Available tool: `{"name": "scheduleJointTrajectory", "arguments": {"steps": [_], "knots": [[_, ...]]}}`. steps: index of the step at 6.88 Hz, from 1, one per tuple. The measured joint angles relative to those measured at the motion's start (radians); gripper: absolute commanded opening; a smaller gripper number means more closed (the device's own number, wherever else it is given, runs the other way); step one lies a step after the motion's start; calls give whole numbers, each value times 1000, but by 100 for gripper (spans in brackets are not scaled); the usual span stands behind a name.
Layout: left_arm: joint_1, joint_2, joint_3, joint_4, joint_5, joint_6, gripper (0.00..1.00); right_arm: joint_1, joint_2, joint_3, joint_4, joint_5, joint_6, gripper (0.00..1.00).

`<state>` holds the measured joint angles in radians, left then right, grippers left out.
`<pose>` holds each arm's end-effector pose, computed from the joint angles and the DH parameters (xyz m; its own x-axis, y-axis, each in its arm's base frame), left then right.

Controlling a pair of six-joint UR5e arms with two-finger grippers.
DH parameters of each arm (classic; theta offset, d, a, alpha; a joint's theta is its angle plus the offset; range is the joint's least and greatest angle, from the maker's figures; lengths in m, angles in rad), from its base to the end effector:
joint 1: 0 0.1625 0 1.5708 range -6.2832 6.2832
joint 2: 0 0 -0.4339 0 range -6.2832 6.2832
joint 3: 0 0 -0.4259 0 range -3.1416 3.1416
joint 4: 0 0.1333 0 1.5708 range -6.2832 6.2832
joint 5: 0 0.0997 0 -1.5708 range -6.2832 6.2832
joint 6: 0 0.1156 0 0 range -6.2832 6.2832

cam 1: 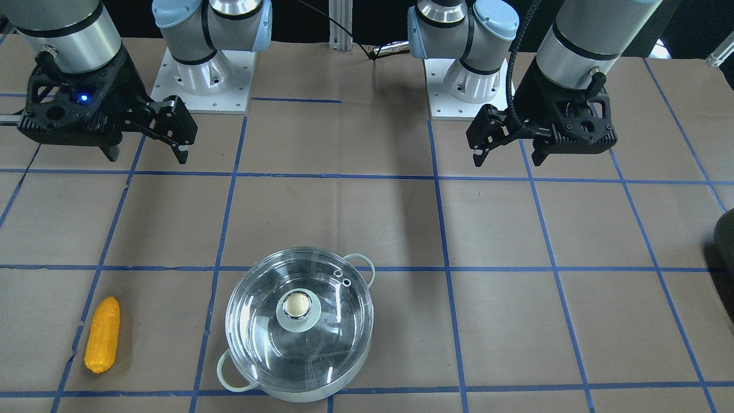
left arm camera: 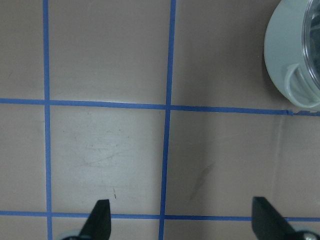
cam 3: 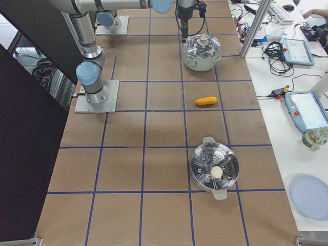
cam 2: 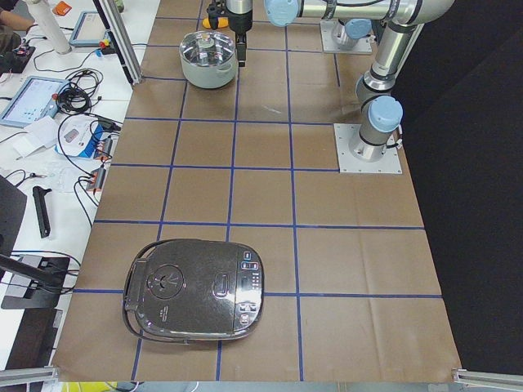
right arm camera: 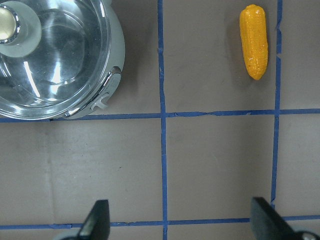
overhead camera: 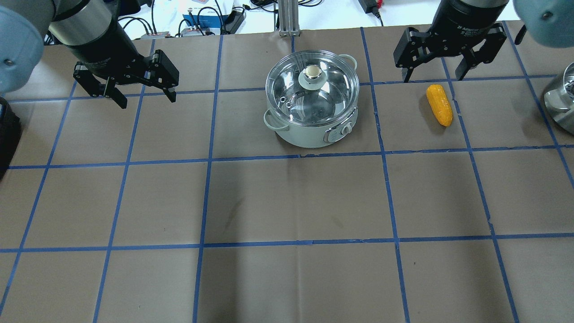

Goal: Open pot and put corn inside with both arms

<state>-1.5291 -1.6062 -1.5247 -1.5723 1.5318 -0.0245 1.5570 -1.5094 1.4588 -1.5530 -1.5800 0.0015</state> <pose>-0.1151 -0.5473 0.4861 -0.9971 -0.0658 0.0392 -0.0661 0.9978 -0.0082 0.1246 -0.5572 0.5049 -0.9998 0.0156 0.0092 0.0153 0.9993 -0.0328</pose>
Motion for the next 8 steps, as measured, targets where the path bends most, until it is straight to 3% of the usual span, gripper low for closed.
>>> {"name": "scheduleJointTrajectory", "arguments": {"steps": [5, 8], "knots": [[-13, -22, 35, 8, -14, -13, 100, -19, 2, 0, 4, -15, -15, 100], [-193, -218, 295, 29, -53, -205, 100, -110, -11, -1, 41, -89, -169, 100]]}}
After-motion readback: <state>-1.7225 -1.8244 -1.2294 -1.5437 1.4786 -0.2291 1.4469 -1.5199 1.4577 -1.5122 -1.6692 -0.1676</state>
